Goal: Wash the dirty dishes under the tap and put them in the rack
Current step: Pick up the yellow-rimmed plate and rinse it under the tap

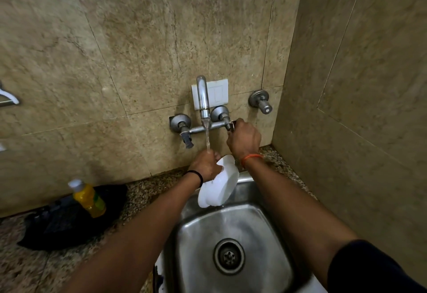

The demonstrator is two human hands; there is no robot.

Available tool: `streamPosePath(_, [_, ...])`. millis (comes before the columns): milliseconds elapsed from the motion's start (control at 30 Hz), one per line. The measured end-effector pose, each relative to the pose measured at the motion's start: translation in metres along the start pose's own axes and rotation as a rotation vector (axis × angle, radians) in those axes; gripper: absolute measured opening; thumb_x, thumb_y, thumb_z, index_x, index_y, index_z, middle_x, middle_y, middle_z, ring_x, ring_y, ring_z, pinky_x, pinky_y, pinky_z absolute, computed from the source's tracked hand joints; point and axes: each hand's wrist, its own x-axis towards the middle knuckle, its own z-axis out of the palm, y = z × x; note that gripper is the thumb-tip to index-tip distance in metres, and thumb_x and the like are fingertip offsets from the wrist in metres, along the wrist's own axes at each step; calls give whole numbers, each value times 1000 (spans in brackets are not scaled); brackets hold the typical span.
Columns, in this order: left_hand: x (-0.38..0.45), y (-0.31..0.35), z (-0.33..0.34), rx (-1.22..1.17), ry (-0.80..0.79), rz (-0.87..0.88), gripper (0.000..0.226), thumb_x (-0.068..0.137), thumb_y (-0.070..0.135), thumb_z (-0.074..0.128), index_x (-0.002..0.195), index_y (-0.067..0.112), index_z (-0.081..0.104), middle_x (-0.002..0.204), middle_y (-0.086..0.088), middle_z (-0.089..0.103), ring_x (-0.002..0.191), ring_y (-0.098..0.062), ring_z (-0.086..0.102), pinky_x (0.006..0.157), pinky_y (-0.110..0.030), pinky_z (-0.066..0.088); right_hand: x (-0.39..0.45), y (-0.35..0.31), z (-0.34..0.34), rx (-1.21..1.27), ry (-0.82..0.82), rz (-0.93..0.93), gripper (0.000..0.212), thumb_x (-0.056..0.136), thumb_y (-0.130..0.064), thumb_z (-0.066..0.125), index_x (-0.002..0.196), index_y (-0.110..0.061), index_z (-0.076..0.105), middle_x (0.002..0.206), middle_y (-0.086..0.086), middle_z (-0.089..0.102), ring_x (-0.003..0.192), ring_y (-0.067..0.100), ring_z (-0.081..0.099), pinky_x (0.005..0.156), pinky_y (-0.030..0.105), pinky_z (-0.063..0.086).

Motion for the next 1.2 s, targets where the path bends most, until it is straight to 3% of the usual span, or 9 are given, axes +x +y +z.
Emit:
streamPosePath(233, [-27, -5, 5, -87, 200, -7, 3, 80, 14, 66, 80, 11, 66, 80, -4, 67, 78, -21, 61, 64, -24, 42, -10, 5, -3, -29, -90, -60, 30, 92, -29, 55, 116, -10, 55, 110, 12, 67, 99, 30, 64, 78, 34, 48])
streamPosePath(367, [-47, -4, 2, -79, 398, 14, 6, 78, 12, 66, 82, 16, 66, 85, -6, 70, 78, -25, 64, 62, -23, 38, -44, 10, -5, 451, -553, 301, 63, 89, -63, 47, 122, -10, 54, 123, 15, 61, 105, 33, 60, 89, 38, 48])
streamPosePath(467, [-65, -3, 9, -36, 479, 80, 13, 79, 15, 65, 91, 15, 69, 89, -9, 71, 81, -31, 65, 62, -28, 43, -64, 17, -5, 982, -1019, 633, 83, 77, -80, 45, 121, -10, 55, 110, 22, 66, 88, 35, 69, 71, 45, 59])
streamPosePath(533, [-78, -7, 21, -39, 482, 201, 24, 81, 16, 65, 104, 16, 71, 99, -9, 73, 90, -30, 66, 71, -32, 47, -68, 22, -5, 1119, -1094, 646, 75, 81, -72, 50, 116, -6, 59, 98, 22, 70, 77, 32, 71, 60, 41, 60])
streamPosePath(633, [-95, -11, 38, -14, 449, 384, 35, 84, 19, 64, 119, 22, 66, 113, 1, 70, 101, -18, 62, 81, -23, 43, -78, 18, -7, 1003, -951, 571, 26, 94, -30, 51, 100, -6, 62, 65, 9, 68, 50, 19, 65, 48, 28, 54])
streamPosePath(700, [-101, -16, 42, 17, 372, 414, 35, 84, 25, 66, 119, 27, 64, 115, 6, 68, 102, -14, 61, 80, -23, 45, -85, 19, -7, 869, -765, 469, 16, 93, -13, 51, 101, -6, 62, 69, 8, 67, 54, 19, 64, 51, 31, 53])
streamPosePath(867, [-103, -40, 25, -141, 354, 225, 30, 80, 28, 72, 108, 19, 69, 108, 0, 69, 95, -18, 67, 82, -31, 54, -103, 34, -35, 374, -582, -113, 44, 90, -6, 50, 133, -11, 43, 122, 15, 59, 107, 31, 59, 87, 37, 48])
streamPosePath(967, [-103, -53, 12, -67, 419, 143, 33, 83, 22, 69, 115, 16, 66, 116, -5, 66, 106, -23, 63, 91, -35, 51, -114, 41, -41, 114, -477, -348, 56, 88, -7, 50, 141, -14, 33, 132, 17, 53, 114, 36, 55, 90, 38, 45])
streamPosePath(1200, [-107, -69, -2, -212, 472, -62, 38, 83, 23, 69, 118, 9, 62, 116, -12, 66, 107, -28, 62, 94, -38, 50, -136, 36, -51, 6, -352, -552, 65, 88, -8, 55, 146, -19, 26, 139, 10, 47, 115, 26, 55, 92, 38, 50])
